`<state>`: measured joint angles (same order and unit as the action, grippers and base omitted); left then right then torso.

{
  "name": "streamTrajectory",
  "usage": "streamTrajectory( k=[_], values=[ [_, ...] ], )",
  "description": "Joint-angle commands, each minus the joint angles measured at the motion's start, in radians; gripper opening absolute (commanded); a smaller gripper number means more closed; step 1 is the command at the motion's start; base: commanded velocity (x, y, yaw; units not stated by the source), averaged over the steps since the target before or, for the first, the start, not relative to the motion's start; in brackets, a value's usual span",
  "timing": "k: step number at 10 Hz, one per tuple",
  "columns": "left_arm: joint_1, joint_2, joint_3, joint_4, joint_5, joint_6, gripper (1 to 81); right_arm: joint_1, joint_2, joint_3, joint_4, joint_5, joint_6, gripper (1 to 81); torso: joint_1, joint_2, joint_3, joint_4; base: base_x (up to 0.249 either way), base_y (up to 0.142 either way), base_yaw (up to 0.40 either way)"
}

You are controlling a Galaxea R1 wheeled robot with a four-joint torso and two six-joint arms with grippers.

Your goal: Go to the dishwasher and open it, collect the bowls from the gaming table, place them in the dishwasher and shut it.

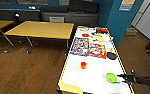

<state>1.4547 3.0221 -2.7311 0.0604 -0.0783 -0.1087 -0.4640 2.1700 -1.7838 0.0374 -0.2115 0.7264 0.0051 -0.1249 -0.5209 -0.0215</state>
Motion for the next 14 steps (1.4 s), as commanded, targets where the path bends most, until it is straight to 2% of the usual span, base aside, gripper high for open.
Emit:
streamTrajectory(
  k=[1, 12, 13, 14],
  values=[
    [0.002, -0.003, -0.003, -0.005, 0.074, -0.002, 81.1, 0.1, -0.007, -0.05, 0.024, -0.032, 0.002, 81.1, 0.0, 0.0, 0.0, 0.0, 0.0, 0.0, 0.0],
    [0.002, -0.012, -0.003, -0.007, 0.074, -0.002, 81.1, 0.1, 0.098, -0.112, 0.035, -0.026, 0.031, 81.1, 0.0, 0.0, 0.0, 0.0, 0.0, 0.0, 0.0],
    [0.002, -0.012, -0.003, -0.007, 0.074, -0.002, 81.1, 0.092, 0.098, -0.109, 0.035, -0.02, 0.031, 1.0, 0.0, 0.0, 0.0, 0.0, 0.0, 0.0, 0.0],
    [0.002, -0.012, -0.003, -0.007, 0.072, -0.002, 81.1, 0.086, 0.089, -0.094, 0.035, -0.014, 0.031, 1.0, 0.0, 0.0, 0.0, 0.0, 0.0, 0.0, 0.0]
  ],
)
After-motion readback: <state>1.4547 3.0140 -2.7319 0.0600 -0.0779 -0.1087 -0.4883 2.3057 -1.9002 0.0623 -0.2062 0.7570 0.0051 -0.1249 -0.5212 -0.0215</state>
